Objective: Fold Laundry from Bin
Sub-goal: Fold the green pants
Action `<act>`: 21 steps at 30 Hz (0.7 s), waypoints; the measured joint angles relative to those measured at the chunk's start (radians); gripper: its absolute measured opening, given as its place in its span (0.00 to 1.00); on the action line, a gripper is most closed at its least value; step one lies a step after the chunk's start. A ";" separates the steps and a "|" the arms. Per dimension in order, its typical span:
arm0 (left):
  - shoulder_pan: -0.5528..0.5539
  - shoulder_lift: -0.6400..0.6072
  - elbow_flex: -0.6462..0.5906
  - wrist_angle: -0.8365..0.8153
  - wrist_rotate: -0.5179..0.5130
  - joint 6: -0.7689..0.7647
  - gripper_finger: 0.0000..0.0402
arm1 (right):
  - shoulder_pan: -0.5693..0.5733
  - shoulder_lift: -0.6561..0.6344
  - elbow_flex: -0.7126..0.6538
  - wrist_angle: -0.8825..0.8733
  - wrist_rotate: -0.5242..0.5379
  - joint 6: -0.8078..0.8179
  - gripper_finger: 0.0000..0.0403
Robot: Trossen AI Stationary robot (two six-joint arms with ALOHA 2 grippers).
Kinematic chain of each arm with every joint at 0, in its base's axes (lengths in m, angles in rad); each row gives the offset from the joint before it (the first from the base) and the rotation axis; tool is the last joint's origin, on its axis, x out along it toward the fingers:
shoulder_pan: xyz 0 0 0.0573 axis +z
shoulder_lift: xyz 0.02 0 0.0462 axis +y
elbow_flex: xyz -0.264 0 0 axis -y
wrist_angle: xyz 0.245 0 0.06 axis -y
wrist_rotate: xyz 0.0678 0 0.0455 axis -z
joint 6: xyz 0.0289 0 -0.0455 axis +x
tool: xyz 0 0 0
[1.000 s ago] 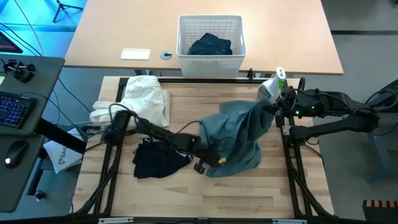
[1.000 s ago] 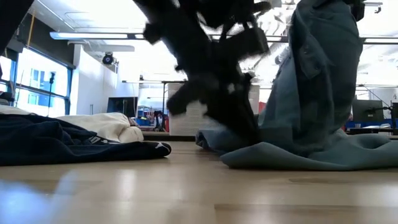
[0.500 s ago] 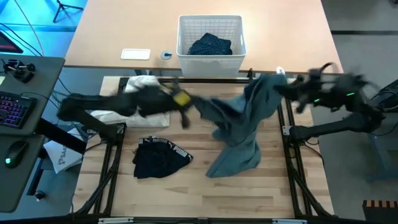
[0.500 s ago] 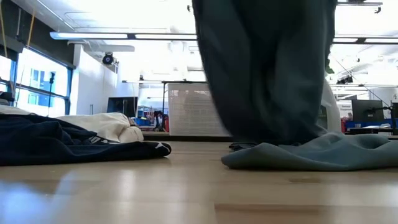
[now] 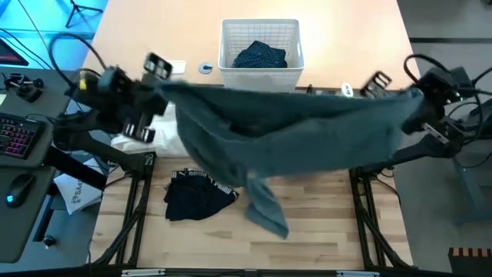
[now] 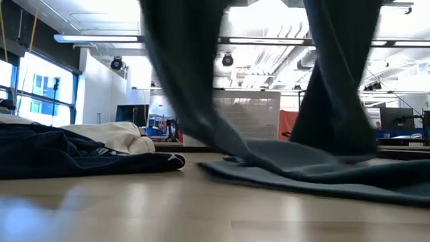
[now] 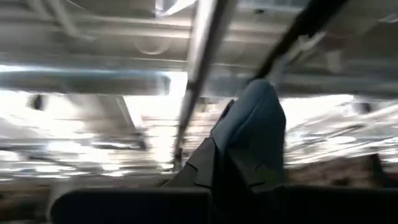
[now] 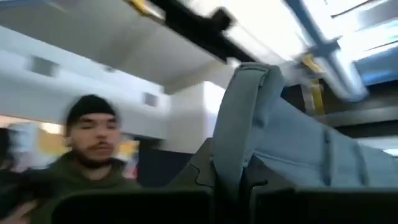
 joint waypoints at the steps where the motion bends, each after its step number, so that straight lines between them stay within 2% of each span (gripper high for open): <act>1: 0.005 -0.001 0.022 -0.046 -0.044 0.030 0.00 | -0.017 0.024 0.038 -0.050 0.021 -0.028 0.01; 3: 0.039 -0.003 0.064 -0.192 -0.179 0.086 0.00 | -0.065 0.060 0.115 -0.226 0.090 -0.104 0.01; 5: 0.083 -0.004 0.098 -0.360 -0.336 0.129 0.00 | -0.108 0.088 0.192 -0.449 0.227 -0.190 0.01; 7: 0.136 -0.002 0.110 -0.499 -0.481 0.153 0.00 | -0.142 0.111 0.260 -0.674 0.473 -0.266 0.01; 9: 0.212 -0.002 0.112 -0.603 -0.586 0.161 0.00 | -0.174 0.130 0.305 -0.866 0.802 -0.311 0.01; 11: 0.307 0.009 0.112 -0.689 -0.636 0.128 0.00 | -0.207 0.146 0.320 -0.997 1.114 -0.293 0.01; 12: 0.356 0.017 0.109 -0.711 -0.634 0.103 0.00 | -0.223 0.152 0.315 -1.036 1.218 -0.274 0.01; 13: 0.398 0.026 0.099 -0.719 -0.614 0.087 0.00 | -0.237 0.158 0.304 -1.060 1.266 -0.262 0.01; 15: 0.460 0.045 0.086 -0.726 -0.523 0.075 0.00 | -0.253 0.166 0.282 -1.081 1.235 -0.244 0.01; 17: 0.494 0.055 0.085 -0.718 -0.389 0.062 0.00 | -0.254 0.172 0.275 -1.084 1.118 -0.218 0.01; 19: 0.522 0.051 0.086 -0.699 -0.198 0.070 0.00 | -0.237 0.173 0.275 -1.080 0.973 -0.206 0.01; 21: 0.541 0.037 0.087 -0.698 0.041 0.110 0.00 | -0.203 0.170 0.280 -1.074 0.804 -0.187 0.01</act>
